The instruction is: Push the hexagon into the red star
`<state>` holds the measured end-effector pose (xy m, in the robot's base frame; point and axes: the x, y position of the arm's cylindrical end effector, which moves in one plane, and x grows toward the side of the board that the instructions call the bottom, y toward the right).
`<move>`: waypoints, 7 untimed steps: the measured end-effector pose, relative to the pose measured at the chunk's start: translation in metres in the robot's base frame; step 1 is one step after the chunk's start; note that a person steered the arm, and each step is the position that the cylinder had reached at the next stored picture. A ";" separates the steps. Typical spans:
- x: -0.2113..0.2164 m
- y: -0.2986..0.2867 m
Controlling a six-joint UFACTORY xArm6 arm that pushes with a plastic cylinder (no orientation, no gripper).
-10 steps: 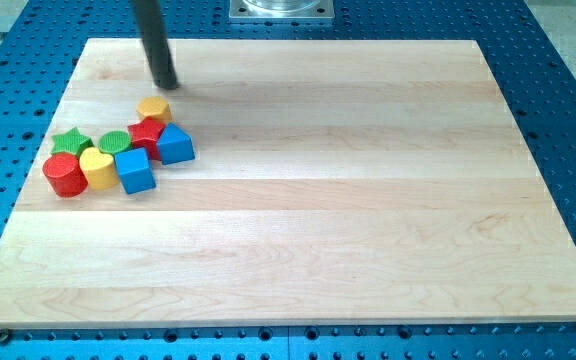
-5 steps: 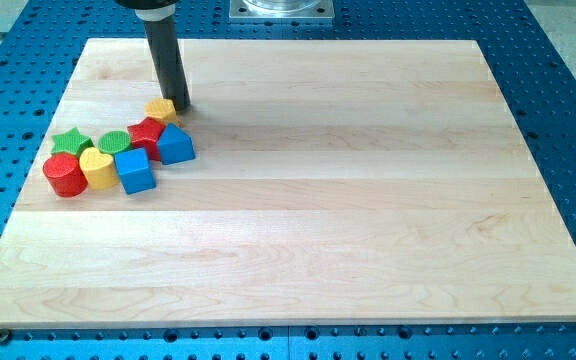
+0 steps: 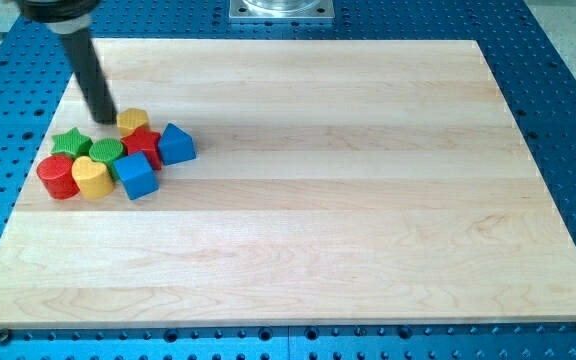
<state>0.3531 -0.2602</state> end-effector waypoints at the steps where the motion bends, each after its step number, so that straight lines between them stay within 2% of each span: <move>1: 0.018 -0.045; 2: 0.020 -0.026; 3: -0.026 0.056; 4: -0.018 0.085; 6: 0.020 0.047; 7: 0.010 0.045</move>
